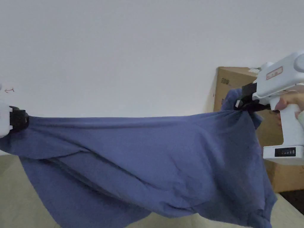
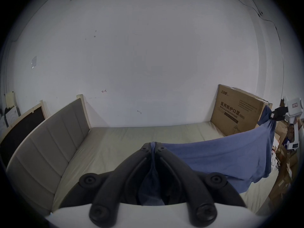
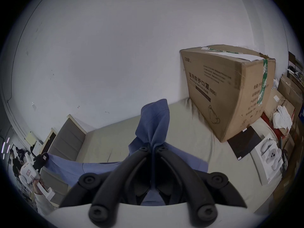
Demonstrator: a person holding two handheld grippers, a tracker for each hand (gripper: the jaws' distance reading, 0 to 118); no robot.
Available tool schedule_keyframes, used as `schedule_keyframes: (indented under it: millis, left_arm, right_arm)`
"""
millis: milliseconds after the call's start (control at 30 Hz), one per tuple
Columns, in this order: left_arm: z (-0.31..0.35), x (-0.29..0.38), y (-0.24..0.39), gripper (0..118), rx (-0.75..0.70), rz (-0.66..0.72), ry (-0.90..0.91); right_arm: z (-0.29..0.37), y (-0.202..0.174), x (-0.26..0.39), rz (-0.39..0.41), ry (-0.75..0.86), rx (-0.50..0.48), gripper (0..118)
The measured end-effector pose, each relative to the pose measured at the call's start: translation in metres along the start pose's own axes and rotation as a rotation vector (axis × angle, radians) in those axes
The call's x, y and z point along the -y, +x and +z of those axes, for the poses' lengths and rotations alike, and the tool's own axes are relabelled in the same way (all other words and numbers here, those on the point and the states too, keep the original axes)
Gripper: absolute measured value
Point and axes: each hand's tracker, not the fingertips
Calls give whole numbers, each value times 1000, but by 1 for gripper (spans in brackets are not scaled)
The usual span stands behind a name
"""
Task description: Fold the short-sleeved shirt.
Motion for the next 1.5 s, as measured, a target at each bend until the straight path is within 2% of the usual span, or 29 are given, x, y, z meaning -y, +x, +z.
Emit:
schedule_keyframes:
  millis: [133, 233, 400, 500, 600, 700, 767, 833, 933, 1000, 1100, 1333, 1367, 1400, 1433, 1467, 1500]
  left_arm:
    - [-26, -15, -6, 1, -11, 6, 6]
    - [-18, -9, -8, 1, 2, 2, 36]
    - [20, 42, -13, 1, 54, 88, 50]
    - [41, 104, -10, 1, 50, 128, -1]
    - [50, 185, -5, 1, 10, 144, -152]
    - [56, 269, -4, 1, 26, 212, -308]
    - [71, 323, -1, 1, 20, 205, -416]
    - [88, 359, -1, 1, 27, 166, -490]
    - [120, 392, -9, 1, 55, 263, -529]
    - [137, 403, -14, 1, 26, 323, -520]
    - [158, 409, -18, 1, 19, 313, -532]
    - [196, 417, -25, 1, 33, 255, -516]
    - [197, 418, -29, 3, 53, 267, -521]
    - [198, 418, -31, 10, 64, 270, -526]
    - [199, 417, -30, 30, 53, 265, -529]
    - [202, 415, -27, 76, -7, 242, -530]
    - [205, 413, -27, 106, -15, 240, -518]
  right_arm:
    - [-23, -12, -8, 49, -2, 9, 2]
    - [-34, -10, 2, 59, -11, -2, 2]
    - [-50, 14, 40, 1, -41, -32, 2]
    - [-60, 26, 87, 27, -96, -23, 2]
    - [-76, 42, 157, 35, -202, -13, 2]
    - [-98, 66, 241, -27, -362, 14, 2]
    - [-105, 84, 305, -93, -482, 49, 2]
    - [-99, 98, 353, -135, -545, 65, 2]
    - [-75, 111, 395, -133, -557, 79, 2]
    - [-57, 124, 410, -140, -549, 84, 2]
    - [-27, 134, 424, -140, -532, 71, 2]
    - [18, 136, 447, -30, -498, 59, 2]
    - [22, 136, 450, -13, -478, 65, 8]
    - [25, 133, 453, -9, -466, 84, 23]
    - [30, 131, 454, 11, -455, 124, 51]
    - [36, 128, 455, 24, -439, 139, 88]
    - [44, 127, 455, 32, -424, 139, 100]
